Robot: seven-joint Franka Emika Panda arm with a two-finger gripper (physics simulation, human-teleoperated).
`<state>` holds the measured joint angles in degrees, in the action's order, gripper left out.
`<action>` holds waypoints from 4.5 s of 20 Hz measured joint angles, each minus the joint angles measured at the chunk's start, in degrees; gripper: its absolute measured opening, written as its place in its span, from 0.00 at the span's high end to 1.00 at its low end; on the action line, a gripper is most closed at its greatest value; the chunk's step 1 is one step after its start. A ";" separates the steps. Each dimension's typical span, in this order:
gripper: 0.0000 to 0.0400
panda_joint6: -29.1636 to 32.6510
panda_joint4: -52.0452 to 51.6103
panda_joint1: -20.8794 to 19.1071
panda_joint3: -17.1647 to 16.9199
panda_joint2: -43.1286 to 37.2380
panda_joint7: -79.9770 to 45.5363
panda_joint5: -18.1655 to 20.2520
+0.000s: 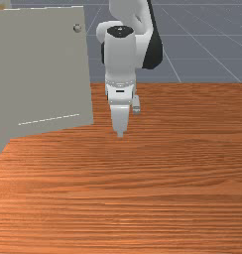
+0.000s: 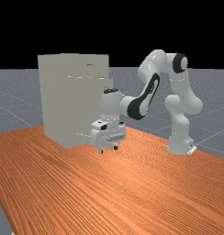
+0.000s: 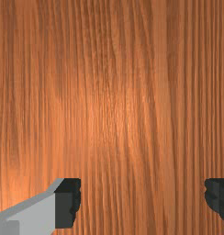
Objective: Close the cabinet door
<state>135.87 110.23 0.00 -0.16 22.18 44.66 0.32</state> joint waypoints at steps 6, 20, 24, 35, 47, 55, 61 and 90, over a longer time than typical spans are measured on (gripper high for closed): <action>0.03 -2.37 1.27 0.06 -2.29 -0.35 -3.55 -2.12; 1.00 -20.51 22.37 3.71 -8.15 -28.80 -83.46 -0.20; 1.00 -19.42 30.17 3.22 -9.64 -36.35 -83.17 0.11; 1.00 -18.99 18.39 1.47 -2.08 -24.71 -78.10 -1.83; 1.00 -20.38 9.42 12.41 -12.51 -17.62 -79.15 1.96; 1.00 -29.76 -7.20 18.95 -20.87 -4.80 -78.89 9.64; 1.00 -31.35 -6.58 20.13 -22.47 -3.08 -82.81 12.41; 1.00 -37.59 -40.59 9.22 -25.13 15.00 -85.02 12.76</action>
<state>98.28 69.64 9.22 -25.29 37.19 -40.37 13.08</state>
